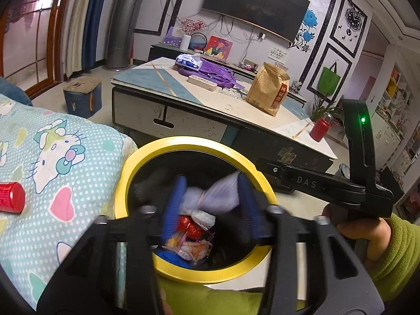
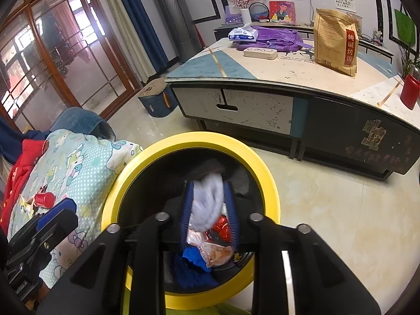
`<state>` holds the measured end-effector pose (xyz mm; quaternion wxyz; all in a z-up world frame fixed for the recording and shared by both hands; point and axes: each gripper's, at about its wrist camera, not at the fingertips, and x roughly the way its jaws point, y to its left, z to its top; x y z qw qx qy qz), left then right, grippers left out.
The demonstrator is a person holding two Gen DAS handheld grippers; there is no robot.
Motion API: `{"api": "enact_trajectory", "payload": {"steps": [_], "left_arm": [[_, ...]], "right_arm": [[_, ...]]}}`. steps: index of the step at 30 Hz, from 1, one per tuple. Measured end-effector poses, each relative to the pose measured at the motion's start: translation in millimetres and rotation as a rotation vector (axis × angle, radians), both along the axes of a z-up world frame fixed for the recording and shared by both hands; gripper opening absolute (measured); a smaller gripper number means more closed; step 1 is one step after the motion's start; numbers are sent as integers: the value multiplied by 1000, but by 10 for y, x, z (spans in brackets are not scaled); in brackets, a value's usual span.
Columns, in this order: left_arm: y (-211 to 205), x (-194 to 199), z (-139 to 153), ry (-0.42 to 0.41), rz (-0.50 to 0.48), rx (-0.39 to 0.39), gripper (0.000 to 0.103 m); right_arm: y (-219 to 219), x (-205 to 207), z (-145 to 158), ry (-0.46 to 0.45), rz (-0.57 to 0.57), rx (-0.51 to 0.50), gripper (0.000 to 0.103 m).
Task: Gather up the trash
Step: 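Open both tools over the bin to drop the purple wrapper and lavender net, then move both open tools from the bin back over the bed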
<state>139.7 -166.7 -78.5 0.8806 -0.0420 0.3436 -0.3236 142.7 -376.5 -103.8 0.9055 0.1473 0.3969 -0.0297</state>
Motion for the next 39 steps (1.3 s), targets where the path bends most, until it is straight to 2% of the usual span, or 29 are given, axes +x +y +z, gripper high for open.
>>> {"api": "enact_trajectory", "payload": {"steps": [3, 4, 7, 16, 22, 28, 39], "left_arm": [[50, -3, 17, 2, 16, -13, 70], [78, -2, 23, 3, 26, -20, 82], [135, 1, 48, 2, 54, -33, 92], [296, -3, 140, -16, 138, -27, 92], [432, -73, 235, -70, 201, 12, 92], [599, -122, 343, -106, 261, 11, 92], [1006, -241, 480, -158, 382, 5, 92]], "right_arm": [[-19, -7, 20, -8, -9, 3, 39], [-27, -11, 27, -12, -14, 6, 45], [-42, -19, 44, -19, -19, 11, 50], [14, -47, 125, -54, -3, -8, 57], [137, -83, 226, -100, 41, -26, 59], [263, -139, 353, -143, 86, -32, 65], [587, -225, 539, -202, 190, -49, 66]]}}
